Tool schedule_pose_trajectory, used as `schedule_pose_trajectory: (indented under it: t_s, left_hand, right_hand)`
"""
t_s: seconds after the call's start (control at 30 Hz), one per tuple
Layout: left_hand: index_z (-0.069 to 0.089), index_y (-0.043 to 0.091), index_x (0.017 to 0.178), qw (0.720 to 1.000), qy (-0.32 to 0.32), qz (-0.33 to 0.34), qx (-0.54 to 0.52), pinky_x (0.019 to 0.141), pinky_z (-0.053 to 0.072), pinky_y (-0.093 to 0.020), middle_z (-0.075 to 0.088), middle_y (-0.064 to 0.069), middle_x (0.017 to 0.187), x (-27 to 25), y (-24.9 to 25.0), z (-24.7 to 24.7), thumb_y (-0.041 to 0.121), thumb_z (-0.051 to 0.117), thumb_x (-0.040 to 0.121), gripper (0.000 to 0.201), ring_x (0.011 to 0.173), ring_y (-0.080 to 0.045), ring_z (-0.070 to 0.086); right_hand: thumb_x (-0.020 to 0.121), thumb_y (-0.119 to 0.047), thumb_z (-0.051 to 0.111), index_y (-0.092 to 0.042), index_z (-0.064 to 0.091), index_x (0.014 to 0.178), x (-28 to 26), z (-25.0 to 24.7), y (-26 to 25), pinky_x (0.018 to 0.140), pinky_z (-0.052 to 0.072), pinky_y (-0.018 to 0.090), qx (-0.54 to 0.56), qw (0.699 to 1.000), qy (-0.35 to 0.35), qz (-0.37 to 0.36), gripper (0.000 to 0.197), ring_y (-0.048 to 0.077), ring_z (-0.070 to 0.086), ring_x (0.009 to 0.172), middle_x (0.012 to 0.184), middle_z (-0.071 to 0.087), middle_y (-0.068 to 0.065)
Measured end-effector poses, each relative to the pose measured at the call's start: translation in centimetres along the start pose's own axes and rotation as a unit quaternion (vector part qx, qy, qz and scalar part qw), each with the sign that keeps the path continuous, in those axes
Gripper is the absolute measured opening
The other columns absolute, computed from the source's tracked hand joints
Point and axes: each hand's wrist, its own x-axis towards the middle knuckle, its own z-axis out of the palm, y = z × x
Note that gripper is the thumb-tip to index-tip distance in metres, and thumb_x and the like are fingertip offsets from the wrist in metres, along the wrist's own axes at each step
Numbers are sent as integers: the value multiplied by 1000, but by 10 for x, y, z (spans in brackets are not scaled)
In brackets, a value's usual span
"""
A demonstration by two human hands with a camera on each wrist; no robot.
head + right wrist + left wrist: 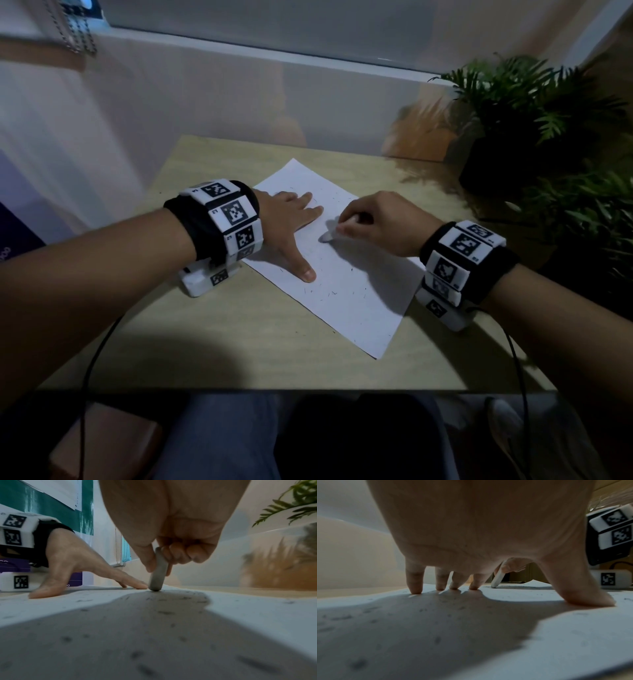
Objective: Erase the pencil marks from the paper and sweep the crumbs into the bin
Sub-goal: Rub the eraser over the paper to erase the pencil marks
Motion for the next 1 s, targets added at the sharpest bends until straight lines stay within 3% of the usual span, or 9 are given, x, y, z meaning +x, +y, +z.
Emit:
schedule_pose_trajectory:
  t_s: [0.13,0.3,0.4,0.47,0.67,0.77,0.83,0.9,1.0]
  left_hand:
    - [-15,31,159,1000,1,1,-2,124,8,-54,-22,4,167,1,-1,1,105,35,32,156,156,-21,-11]
    - [-16,30,159,1000,1,6,3,125,9,-55,-23,3,167,2,-3,0,105,43,44,150,156,-22,-11]
    - [-15,31,159,1000,-1,4,3,125,10,-55,-22,3,168,2,-1,0,107,37,34,155,156,-22,-10]
    - [-14,31,159,1000,-2,4,-2,125,9,-55,-22,4,167,1,0,0,108,43,35,157,156,-21,-10]
    - [-15,31,159,1000,1,1,-4,125,7,-53,-23,4,167,-1,0,0,103,49,50,146,156,-20,-12]
    - [-15,31,159,1000,0,1,-2,125,8,-54,-23,4,167,-2,1,-1,107,43,41,152,156,-20,-11]
    - [-15,31,160,1000,1,1,-3,125,7,-53,-23,4,167,-3,2,-1,104,45,44,149,156,-20,-11]
    - [-15,31,160,1000,5,2,-4,125,6,-53,-23,4,167,-4,1,-1,100,48,50,144,156,-20,-11]
    - [-17,32,159,1000,5,10,-5,125,5,-52,-25,5,166,-3,1,-1,98,52,55,141,156,-21,-12]
  right_hand:
    - [94,-39,58,-20,70,89,9,-2,13,62,38,31,-83,992,82,56,23,21,57,74,74,58,-4]
    - [92,-44,58,-26,71,95,-3,1,-7,66,44,26,16,999,-25,-13,22,6,55,71,80,64,-10]
    - [93,-41,60,-25,71,93,3,0,4,64,42,30,-19,999,26,18,20,13,58,74,79,63,-8]
    - [93,-39,58,-23,69,89,4,0,10,65,40,30,-67,994,72,40,20,20,58,76,77,59,-7]
    - [94,-42,59,-25,72,94,-13,2,-9,66,43,25,13,999,-39,-24,22,4,54,68,75,62,-11]
    - [96,-42,57,-22,70,89,-6,0,5,67,45,33,-36,998,32,28,25,15,57,72,77,63,-5]
    - [96,-39,55,-20,67,85,-4,0,9,63,42,35,-78,993,71,44,24,21,56,72,74,58,-5]
    - [95,-38,56,-20,66,87,-8,2,1,63,37,32,-83,995,55,14,22,18,52,71,76,56,-7]
    - [95,-39,59,-24,69,94,-17,4,-11,66,43,31,-14,999,-4,-29,18,12,55,73,81,62,-9]
